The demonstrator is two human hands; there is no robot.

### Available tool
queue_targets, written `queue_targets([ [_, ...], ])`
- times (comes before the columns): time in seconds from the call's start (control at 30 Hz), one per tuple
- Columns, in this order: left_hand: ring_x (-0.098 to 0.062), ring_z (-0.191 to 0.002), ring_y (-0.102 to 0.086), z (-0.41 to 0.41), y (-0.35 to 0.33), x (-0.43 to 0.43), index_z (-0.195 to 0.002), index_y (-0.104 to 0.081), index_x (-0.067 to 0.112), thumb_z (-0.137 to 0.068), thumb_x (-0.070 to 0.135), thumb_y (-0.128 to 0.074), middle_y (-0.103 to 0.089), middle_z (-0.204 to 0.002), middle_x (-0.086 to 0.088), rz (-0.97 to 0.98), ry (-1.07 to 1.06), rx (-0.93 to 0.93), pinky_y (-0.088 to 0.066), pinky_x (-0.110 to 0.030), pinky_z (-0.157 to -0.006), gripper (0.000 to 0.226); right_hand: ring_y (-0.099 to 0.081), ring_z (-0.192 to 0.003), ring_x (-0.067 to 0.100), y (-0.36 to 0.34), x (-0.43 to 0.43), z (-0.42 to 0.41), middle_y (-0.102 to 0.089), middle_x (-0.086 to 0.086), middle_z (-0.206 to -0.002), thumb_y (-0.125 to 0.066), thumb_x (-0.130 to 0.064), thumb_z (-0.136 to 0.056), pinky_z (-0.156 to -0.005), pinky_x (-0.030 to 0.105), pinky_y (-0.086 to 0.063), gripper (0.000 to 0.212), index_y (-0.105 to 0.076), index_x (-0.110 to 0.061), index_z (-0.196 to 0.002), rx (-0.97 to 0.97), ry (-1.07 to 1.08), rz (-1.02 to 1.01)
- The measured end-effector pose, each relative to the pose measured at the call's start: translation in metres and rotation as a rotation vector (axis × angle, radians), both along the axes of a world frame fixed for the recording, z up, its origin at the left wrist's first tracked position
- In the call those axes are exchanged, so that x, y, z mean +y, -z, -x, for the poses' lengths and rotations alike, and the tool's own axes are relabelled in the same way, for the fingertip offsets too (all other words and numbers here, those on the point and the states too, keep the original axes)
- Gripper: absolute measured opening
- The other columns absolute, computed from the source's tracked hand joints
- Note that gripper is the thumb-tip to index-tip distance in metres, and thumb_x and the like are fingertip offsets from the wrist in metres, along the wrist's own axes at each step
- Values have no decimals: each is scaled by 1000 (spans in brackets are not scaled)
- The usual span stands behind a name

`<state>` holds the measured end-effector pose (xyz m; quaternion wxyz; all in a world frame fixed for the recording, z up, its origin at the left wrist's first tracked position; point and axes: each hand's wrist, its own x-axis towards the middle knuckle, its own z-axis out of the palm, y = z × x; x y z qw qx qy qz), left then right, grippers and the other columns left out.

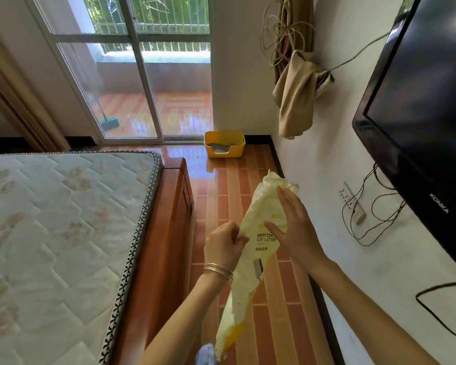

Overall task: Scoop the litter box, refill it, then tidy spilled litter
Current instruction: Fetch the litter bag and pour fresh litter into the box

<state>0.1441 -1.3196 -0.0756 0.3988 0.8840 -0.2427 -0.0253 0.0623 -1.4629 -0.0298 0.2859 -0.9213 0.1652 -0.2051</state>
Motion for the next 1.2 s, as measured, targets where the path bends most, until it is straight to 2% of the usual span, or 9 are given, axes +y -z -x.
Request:
queue_targets([
  [0.1, -17, -63, -55, -35, 2, -16, -72, -57, 13, -74, 30, -75, -59, -67, 3, 1, -4, 8, -46, -29, -58, 25, -21, -140, 21, 8, -14, -27, -9, 0, -156, -62, -32, -87, -106, 40, -38, 82, 0, -36, -140, 60, 7, -24],
  [0.2, -16, -62, -54, -73, 4, -32, -69, -54, 16, -73, 29, -76, -58, -65, 3, 21, 6, 18, -42, -28, -56, 26, -21, -140, 17, 14, -26, -62, -7, -1, -156, -61, -30, -87, -103, 34, -38, 82, -2, -32, -144, 82, 8, -72],
  [0.43, -16, -60, -55, -176, -3, -64, -66, -55, 15, -72, 23, -77, -57, -61, 3, 92, 15, 20, -40, -22, -54, 25, -27, -134, 10, 32, -32, -152, -22, -7, -150, -63, -35, -86, -107, 30, -34, 70, -24, -30, -144, 187, -19, -186],
  [0.53, -18, -60, -55, -220, -6, -75, -67, -57, 11, -73, 21, -77, -56, -61, 1, 122, 15, 32, -38, -19, -54, 23, -27, -134, 8, 43, -28, -188, -24, -11, -148, -61, -40, -86, -106, 26, -29, 69, -25, -28, -144, 294, -32, -198],
  [0.67, -15, -61, -55, -276, -6, -89, -68, -54, 16, -75, 22, -76, -59, -64, 1, 134, -9, 63, -31, -10, -52, 23, -37, -128, 9, 59, -26, -238, -32, -5, -143, -67, -35, -82, -101, 23, -34, 75, -26, -24, -143, 332, -18, -344],
  [0.77, -15, -60, -53, -312, -6, -101, -67, -53, 16, -74, 20, -76, -57, -63, 3, 185, -57, 95, -33, -14, -53, 24, -42, -118, 9, 63, -34, -275, -39, -2, -135, -69, -35, -80, -94, 19, -34, 74, -30, -20, -142, 379, 46, -325],
  [0.97, -9, -58, -50, -377, -11, -132, -69, -53, 15, -76, 17, -75, -54, -61, 7, 260, -96, 127, -33, -9, -52, 23, -56, -102, 15, 70, -65, -340, -45, -7, -109, -72, -38, -76, -87, 38, -50, 54, -49, -18, -120, 351, 118, -413],
  [1.07, -10, -58, -51, -415, -10, -150, -70, -55, 13, -75, 16, -75, -53, -61, 7, 263, -113, 123, -38, -15, -55, 22, -55, -100, 13, 70, -86, -376, -49, -4, -114, -69, -39, -79, -86, 31, -48, 48, -50, -18, -118, 344, 116, -385],
  [1.2, -19, -64, -56, -472, -15, -179, -70, -55, 15, -76, 18, -74, -57, -64, 3, 250, -172, 142, -47, -30, -64, 20, -51, -106, 14, 65, -117, -429, -44, -4, -119, -70, -46, -76, -86, 30, -46, 60, -45, -18, -123, 364, 77, -369],
])
